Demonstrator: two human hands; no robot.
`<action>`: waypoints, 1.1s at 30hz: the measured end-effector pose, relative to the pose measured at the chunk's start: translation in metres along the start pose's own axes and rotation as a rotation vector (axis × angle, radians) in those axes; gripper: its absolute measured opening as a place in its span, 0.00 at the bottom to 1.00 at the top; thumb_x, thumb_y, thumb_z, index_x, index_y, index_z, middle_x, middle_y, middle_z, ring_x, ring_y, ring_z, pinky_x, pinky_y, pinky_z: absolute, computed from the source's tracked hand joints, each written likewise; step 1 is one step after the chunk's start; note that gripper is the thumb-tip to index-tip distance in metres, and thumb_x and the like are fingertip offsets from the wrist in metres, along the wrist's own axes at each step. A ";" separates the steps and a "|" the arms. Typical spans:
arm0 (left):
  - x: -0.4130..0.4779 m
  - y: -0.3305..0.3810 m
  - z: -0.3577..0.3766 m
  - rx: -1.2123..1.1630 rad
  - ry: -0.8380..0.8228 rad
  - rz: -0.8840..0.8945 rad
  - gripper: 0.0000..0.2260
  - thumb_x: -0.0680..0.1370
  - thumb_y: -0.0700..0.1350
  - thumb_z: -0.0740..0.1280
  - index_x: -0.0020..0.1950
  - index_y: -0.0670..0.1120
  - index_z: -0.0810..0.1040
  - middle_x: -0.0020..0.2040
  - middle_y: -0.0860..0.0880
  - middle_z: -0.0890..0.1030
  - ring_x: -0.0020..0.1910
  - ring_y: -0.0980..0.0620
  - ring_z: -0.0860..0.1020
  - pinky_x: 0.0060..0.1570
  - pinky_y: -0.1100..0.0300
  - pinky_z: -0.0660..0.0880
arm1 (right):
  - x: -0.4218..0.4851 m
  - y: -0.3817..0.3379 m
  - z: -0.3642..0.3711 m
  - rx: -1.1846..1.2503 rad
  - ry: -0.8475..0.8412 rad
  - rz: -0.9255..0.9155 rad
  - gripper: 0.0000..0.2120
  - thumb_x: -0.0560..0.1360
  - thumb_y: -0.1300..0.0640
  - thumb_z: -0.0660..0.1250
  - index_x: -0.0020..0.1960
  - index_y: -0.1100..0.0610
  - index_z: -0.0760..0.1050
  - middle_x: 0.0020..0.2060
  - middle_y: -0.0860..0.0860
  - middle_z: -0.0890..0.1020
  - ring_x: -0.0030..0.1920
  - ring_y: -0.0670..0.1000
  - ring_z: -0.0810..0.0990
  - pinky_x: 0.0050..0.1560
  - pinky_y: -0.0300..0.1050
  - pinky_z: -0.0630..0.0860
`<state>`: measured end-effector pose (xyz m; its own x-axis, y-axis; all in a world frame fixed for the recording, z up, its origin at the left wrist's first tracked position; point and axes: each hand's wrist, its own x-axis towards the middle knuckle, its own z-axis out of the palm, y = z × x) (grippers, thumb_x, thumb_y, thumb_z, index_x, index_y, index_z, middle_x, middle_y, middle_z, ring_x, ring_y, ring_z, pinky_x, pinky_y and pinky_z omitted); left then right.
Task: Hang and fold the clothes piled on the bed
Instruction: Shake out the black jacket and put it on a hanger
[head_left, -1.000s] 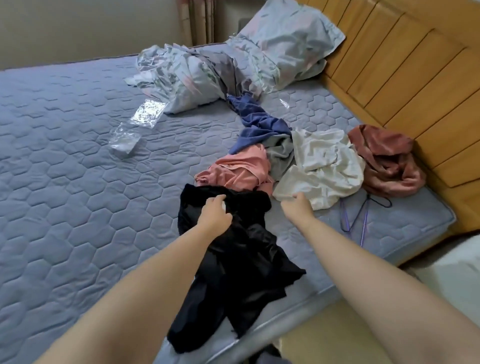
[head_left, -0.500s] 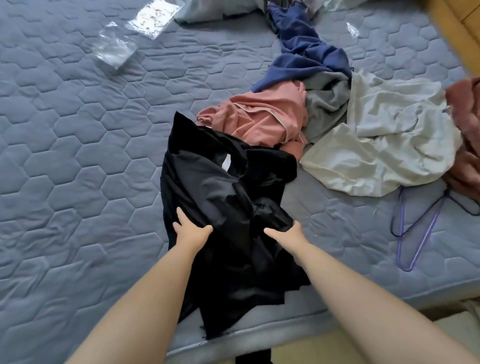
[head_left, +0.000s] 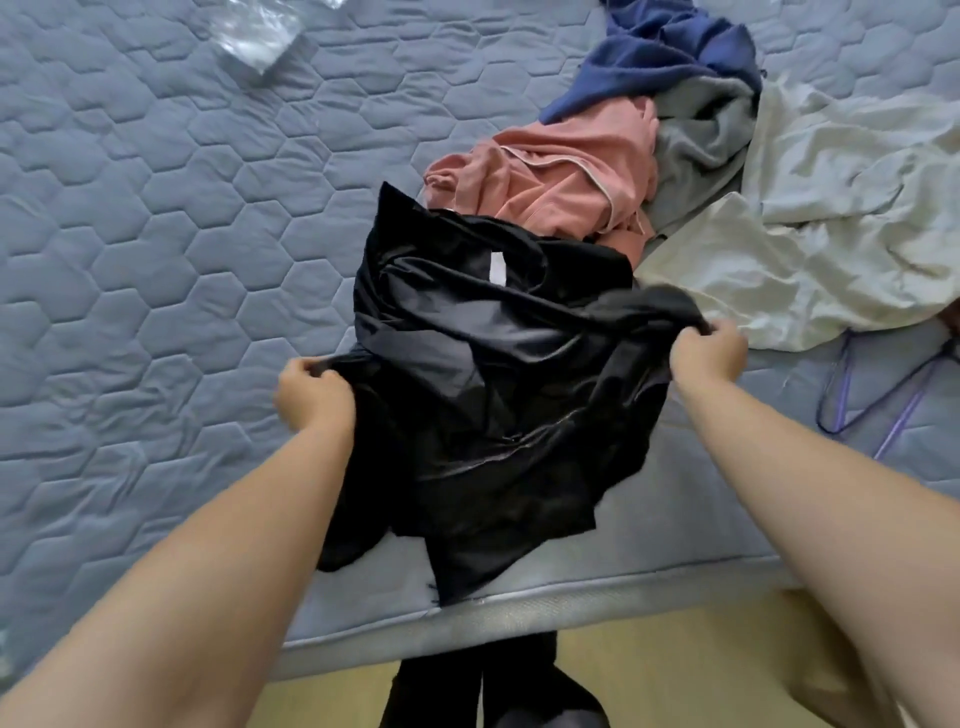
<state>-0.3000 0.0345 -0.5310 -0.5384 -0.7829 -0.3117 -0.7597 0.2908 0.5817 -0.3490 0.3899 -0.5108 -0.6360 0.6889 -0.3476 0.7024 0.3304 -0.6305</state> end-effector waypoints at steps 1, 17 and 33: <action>0.007 -0.002 -0.007 -0.023 0.029 -0.004 0.16 0.75 0.35 0.60 0.61 0.42 0.76 0.61 0.40 0.77 0.60 0.40 0.75 0.59 0.54 0.69 | -0.002 0.000 -0.004 0.071 0.006 -0.008 0.18 0.75 0.59 0.62 0.64 0.60 0.70 0.55 0.54 0.78 0.53 0.54 0.75 0.53 0.43 0.70; -0.098 -0.109 0.038 0.873 -0.865 0.788 0.42 0.72 0.54 0.71 0.78 0.52 0.47 0.72 0.48 0.61 0.67 0.46 0.65 0.57 0.53 0.73 | -0.133 0.160 0.097 0.482 -0.537 0.768 0.27 0.69 0.61 0.75 0.65 0.63 0.72 0.58 0.60 0.80 0.52 0.59 0.80 0.55 0.53 0.78; -0.187 -0.116 0.033 0.428 -1.003 0.265 0.15 0.78 0.38 0.58 0.64 0.43 0.74 0.60 0.44 0.78 0.58 0.46 0.76 0.56 0.56 0.73 | -0.082 0.147 -0.086 -0.321 -0.010 0.114 0.16 0.73 0.53 0.70 0.54 0.63 0.72 0.51 0.60 0.78 0.49 0.61 0.77 0.47 0.49 0.71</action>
<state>-0.1232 0.1655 -0.5647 -0.6051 0.0732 -0.7928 -0.5363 0.6985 0.4738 -0.1659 0.4376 -0.5153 -0.5499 0.7271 -0.4111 0.8327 0.4391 -0.3373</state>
